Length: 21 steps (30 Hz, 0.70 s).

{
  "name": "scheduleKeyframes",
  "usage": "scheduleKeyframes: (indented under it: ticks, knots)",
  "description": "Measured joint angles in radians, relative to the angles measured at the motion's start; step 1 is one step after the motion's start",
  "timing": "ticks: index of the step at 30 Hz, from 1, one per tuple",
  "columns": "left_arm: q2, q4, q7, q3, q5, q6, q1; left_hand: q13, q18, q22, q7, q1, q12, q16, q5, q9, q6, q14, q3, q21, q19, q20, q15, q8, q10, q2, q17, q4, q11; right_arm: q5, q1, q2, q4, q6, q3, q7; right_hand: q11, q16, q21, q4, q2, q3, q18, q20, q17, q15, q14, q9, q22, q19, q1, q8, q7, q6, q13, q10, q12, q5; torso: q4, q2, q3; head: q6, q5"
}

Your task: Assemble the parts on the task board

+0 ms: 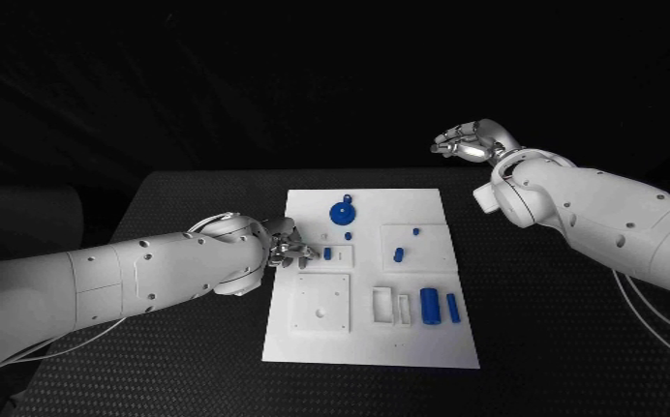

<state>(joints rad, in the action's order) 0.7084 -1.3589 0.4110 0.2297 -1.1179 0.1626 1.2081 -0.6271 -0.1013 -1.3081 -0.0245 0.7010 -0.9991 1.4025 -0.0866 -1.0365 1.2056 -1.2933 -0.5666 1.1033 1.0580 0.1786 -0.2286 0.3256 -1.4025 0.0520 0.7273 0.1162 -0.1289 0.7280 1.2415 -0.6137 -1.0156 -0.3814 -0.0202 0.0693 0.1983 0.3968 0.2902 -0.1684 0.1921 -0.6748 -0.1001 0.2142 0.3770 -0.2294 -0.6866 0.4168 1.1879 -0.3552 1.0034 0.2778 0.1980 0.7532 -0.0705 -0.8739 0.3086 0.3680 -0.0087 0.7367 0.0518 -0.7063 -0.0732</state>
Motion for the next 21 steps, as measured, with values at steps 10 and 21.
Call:
scheduleKeyframes:
  ticks: [10,21]
  knots:
    - [0.008,0.001,0.000,-0.004,0.000,0.002,-0.001,0.007,0.000,0.000,0.002,-0.040,-0.007,0.004,0.033,-0.006,-0.003,0.000,0.010,0.000,0.000,0.000,0.000,-0.006,0.000,0.084,-0.004,-0.057,0.000,0.000,-0.001,0.000,0.000,0.000,0.000,0.000,0.000,0.004,-0.004,0.000,0.000,0.000,0.000,0.000,-0.001,0.000,0.000,0.000,0.001,0.000,0.000,0.000,0.000,0.000,0.001,0.000,0.000,0.000,0.0001,0.000,-0.0002,-0.002,0.001]
    - [0.012,0.005,0.000,-0.016,0.024,0.039,-0.004,0.039,0.000,0.003,0.017,-0.034,0.021,-0.023,0.033,-0.009,-0.036,0.022,-0.068,-0.012,-0.002,0.002,0.004,-0.032,0.010,0.223,-0.031,-0.217,0.009,0.000,-0.002,0.000,0.000,0.001,0.000,0.000,0.000,0.004,-0.004,0.000,0.000,0.000,0.000,0.000,-0.002,0.000,0.000,-0.001,0.002,0.000,0.000,0.000,0.000,0.000,0.001,0.000,0.000,0.004,0.0003,0.000,-0.0003,0.000,0.002]
